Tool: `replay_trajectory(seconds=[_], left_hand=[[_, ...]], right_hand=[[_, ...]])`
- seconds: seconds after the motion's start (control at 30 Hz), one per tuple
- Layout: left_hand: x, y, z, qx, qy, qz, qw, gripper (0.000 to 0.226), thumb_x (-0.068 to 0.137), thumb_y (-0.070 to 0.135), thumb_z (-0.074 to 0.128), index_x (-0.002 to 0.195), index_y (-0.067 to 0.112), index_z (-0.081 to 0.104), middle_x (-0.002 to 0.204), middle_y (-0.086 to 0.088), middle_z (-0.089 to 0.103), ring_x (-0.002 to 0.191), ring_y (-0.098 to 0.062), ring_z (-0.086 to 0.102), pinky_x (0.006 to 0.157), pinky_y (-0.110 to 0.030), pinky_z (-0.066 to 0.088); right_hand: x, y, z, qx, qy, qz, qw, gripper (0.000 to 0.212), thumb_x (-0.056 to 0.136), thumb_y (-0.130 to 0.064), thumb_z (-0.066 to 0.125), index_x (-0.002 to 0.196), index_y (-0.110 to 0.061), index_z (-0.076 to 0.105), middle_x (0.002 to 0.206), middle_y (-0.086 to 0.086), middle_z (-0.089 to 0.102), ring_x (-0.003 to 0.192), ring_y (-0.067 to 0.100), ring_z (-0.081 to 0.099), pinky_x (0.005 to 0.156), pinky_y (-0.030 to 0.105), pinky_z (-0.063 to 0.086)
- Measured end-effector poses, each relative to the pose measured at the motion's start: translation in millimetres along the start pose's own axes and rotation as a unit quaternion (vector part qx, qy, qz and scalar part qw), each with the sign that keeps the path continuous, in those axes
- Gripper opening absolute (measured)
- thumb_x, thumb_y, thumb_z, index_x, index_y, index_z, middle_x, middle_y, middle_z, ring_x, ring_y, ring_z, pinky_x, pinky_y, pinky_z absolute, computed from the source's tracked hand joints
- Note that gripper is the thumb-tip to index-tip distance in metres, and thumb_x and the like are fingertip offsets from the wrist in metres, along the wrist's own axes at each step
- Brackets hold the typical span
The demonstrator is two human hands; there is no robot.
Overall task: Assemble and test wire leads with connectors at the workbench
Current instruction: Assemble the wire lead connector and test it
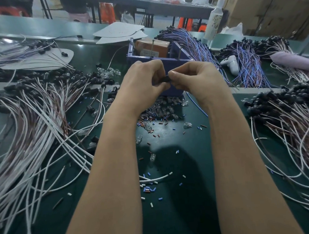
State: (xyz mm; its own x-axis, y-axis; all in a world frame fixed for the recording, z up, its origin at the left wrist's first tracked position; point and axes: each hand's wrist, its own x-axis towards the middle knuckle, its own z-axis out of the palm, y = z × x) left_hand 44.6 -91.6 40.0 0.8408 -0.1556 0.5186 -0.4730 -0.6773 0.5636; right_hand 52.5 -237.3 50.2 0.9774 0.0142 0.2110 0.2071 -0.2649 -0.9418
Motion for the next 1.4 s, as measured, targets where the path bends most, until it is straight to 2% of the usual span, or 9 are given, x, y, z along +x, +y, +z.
replay_trajectory(seconds=[0.17, 0.43, 0.67, 0.9, 1.07, 1.13, 1.2, 1.3, 1.4], left_hand=[[0, -2, 0, 0.009, 0.005, 0.0, 1.0, 0.014, 0.081, 0.022, 0.072, 0.085, 0.011, 0.063, 0.078, -0.002, 0.065, 0.083, -0.022, 0.057, 0.077, -0.037, 0.048], [-1, 0, 7, -0.018, 0.003, -0.059, 0.998, 0.017, 0.083, 0.025, 0.07, 0.091, 0.013, 0.062, 0.077, 0.002, 0.064, 0.084, -0.021, 0.062, 0.083, -0.037, 0.05], [-1, -4, 6, -0.042, -0.004, -0.091, 0.995, 0.016, 0.083, 0.029, 0.069, 0.092, 0.019, 0.061, 0.072, 0.013, 0.057, 0.081, -0.016, 0.06, 0.084, -0.034, 0.051], [0, 0, 7, -0.036, -0.03, -0.084, 0.995, 0.014, 0.086, 0.027, 0.065, 0.098, 0.02, 0.065, 0.09, 0.004, 0.066, 0.09, -0.014, 0.062, 0.088, -0.034, 0.05], [7, 9, 0, 0.004, -0.063, -0.136, 0.989, 0.034, 0.088, 0.047, 0.059, 0.083, 0.013, 0.062, 0.069, 0.007, 0.061, 0.058, -0.001, 0.052, 0.053, -0.019, 0.038], [6, 14, -3, -0.065, -0.162, -0.217, 0.96, 0.059, 0.093, 0.06, 0.038, 0.078, 0.01, 0.066, 0.059, 0.001, 0.068, 0.044, -0.004, 0.053, 0.049, -0.022, 0.037], [6, 19, -2, -0.211, -0.186, -0.297, 0.913, 0.069, 0.095, 0.063, 0.022, 0.089, 0.008, 0.063, 0.063, -0.003, 0.071, 0.044, -0.008, 0.051, 0.048, -0.02, 0.039], [7, 19, -4, -0.42, -0.011, -0.345, 0.839, 0.044, 0.1, 0.047, 0.03, 0.096, 0.012, 0.056, 0.077, 0.001, 0.07, 0.054, -0.008, 0.05, 0.05, -0.021, 0.044], [7, 9, -13, -0.513, 0.146, -0.316, 0.784, 0.024, 0.103, 0.023, 0.035, 0.092, 0.012, 0.053, 0.086, 0.001, 0.066, 0.054, -0.003, 0.044, 0.051, -0.016, 0.043]], right_hand=[[0, 6, 2, 0.101, -0.023, 0.045, 0.994, 0.009, 0.084, -0.006, 0.069, 0.076, -0.01, 0.066, 0.068, 0.006, 0.064, 0.063, 0.013, 0.059, 0.065, 0.019, 0.051], [3, 9, 4, 0.117, -0.01, 0.058, 0.991, 0.021, 0.096, -0.014, 0.053, 0.08, -0.01, 0.067, 0.077, 0.007, 0.066, 0.069, 0.013, 0.063, 0.061, 0.016, 0.051], [5, 10, 6, 0.016, -0.017, 0.041, 0.999, 0.013, 0.091, -0.014, 0.062, 0.078, -0.014, 0.066, 0.075, 0.007, 0.067, 0.065, 0.01, 0.061, 0.07, 0.023, 0.054], [3, 10, 3, 0.017, -0.033, 0.053, 0.998, 0.009, 0.089, -0.018, 0.065, 0.082, -0.014, 0.063, 0.073, 0.005, 0.068, 0.057, 0.009, 0.061, 0.058, 0.02, 0.051], [4, 6, 1, 0.094, 0.048, 0.053, 0.993, 0.012, 0.091, -0.01, 0.06, 0.08, -0.008, 0.058, 0.064, 0.006, 0.064, 0.048, 0.008, 0.057, 0.052, 0.021, 0.048], [4, 1, -3, 0.184, 0.069, 0.074, 0.978, 0.012, 0.092, -0.009, 0.057, 0.08, -0.009, 0.057, 0.055, 0.0, 0.064, 0.045, 0.007, 0.057, 0.049, 0.017, 0.049], [3, -2, -7, 0.222, 0.047, 0.083, 0.97, 0.012, 0.091, -0.008, 0.054, 0.079, -0.009, 0.057, 0.051, -0.001, 0.061, 0.046, 0.009, 0.053, 0.047, 0.017, 0.045], [-3, -4, -9, 0.153, -0.054, 0.098, 0.982, 0.018, 0.091, -0.005, 0.051, 0.076, -0.01, 0.06, 0.051, 0.0, 0.057, 0.052, 0.015, 0.046, 0.045, 0.016, 0.04], [-9, -3, -12, 0.029, -0.197, 0.096, 0.975, 0.016, 0.091, -0.004, 0.052, 0.08, -0.01, 0.063, 0.057, 0.004, 0.061, 0.053, 0.015, 0.05, 0.049, 0.017, 0.046]])
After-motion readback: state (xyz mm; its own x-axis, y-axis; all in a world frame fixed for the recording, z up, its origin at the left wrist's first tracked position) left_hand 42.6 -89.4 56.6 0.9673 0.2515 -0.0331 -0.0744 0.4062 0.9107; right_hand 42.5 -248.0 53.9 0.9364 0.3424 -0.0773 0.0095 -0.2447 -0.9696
